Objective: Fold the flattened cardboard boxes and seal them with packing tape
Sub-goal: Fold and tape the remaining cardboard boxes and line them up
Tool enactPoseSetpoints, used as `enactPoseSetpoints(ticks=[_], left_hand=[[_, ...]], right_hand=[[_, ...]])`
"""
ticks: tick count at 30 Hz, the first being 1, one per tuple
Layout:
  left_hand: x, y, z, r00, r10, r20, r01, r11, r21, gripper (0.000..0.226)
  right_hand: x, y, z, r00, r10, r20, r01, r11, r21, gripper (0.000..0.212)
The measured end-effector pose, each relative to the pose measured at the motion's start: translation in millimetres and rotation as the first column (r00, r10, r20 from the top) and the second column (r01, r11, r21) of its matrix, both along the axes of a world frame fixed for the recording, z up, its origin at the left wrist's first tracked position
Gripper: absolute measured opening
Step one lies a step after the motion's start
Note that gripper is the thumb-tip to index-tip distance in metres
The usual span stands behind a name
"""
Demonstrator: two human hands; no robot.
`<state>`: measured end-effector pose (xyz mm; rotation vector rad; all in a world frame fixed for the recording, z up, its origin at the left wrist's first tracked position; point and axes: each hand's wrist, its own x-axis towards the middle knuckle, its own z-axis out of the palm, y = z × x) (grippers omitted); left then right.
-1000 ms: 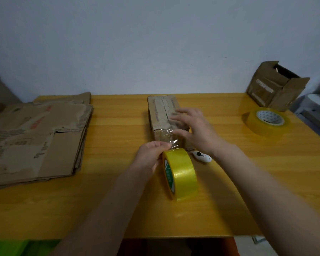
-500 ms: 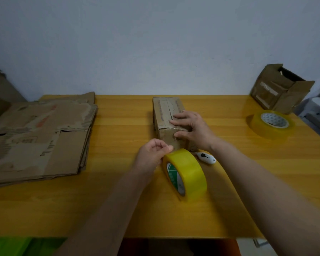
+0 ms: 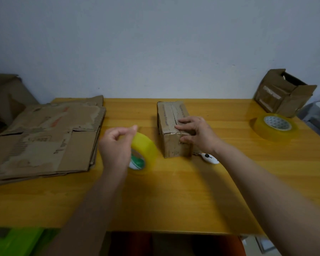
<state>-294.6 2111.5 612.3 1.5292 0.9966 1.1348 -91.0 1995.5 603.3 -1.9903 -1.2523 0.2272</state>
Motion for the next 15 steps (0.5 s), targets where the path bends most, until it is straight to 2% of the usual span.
enactPoseSetpoints(ticks=[2, 4, 7, 9, 11, 15], left_hand=[[1, 23, 1, 0.991, 0.130, -0.021, -0.129, 0.991, 0.025, 0.011], [4, 39, 0, 0.980, 0.173, -0.100, -0.165, 0.983, 0.079, 0.009], [12, 36, 0, 0.965, 0.159, -0.207, -0.147, 0.987, 0.072, 0.015], [19, 24, 2, 0.958, 0.129, -0.256, -0.118, 0.991, 0.057, 0.022], [26, 14, 1, 0.961, 0.097, -0.259, -0.084, 0.995, 0.060, 0.034], [37, 0, -6, 0.947, 0.049, -0.317, -0.011, 0.993, 0.121, 0.061]], right_hand=[[-10, -2, 4, 1.000, 0.016, 0.008, -0.016, 0.999, -0.036, 0.049], [-21, -5, 8, 0.997, 0.055, 0.049, -0.051, 0.995, -0.091, 0.048], [-41, -10, 14, 0.987, 0.093, 0.131, -0.071, 0.984, -0.163, 0.050], [-52, -8, 14, 0.961, 0.063, 0.270, -0.006, 0.978, -0.206, 0.060], [-60, -2, 12, 0.922, 0.023, 0.386, 0.050, 0.982, -0.179, 0.062], [-61, 4, 8, 0.946, 0.019, 0.325, 0.030, 0.989, -0.144, 0.061]])
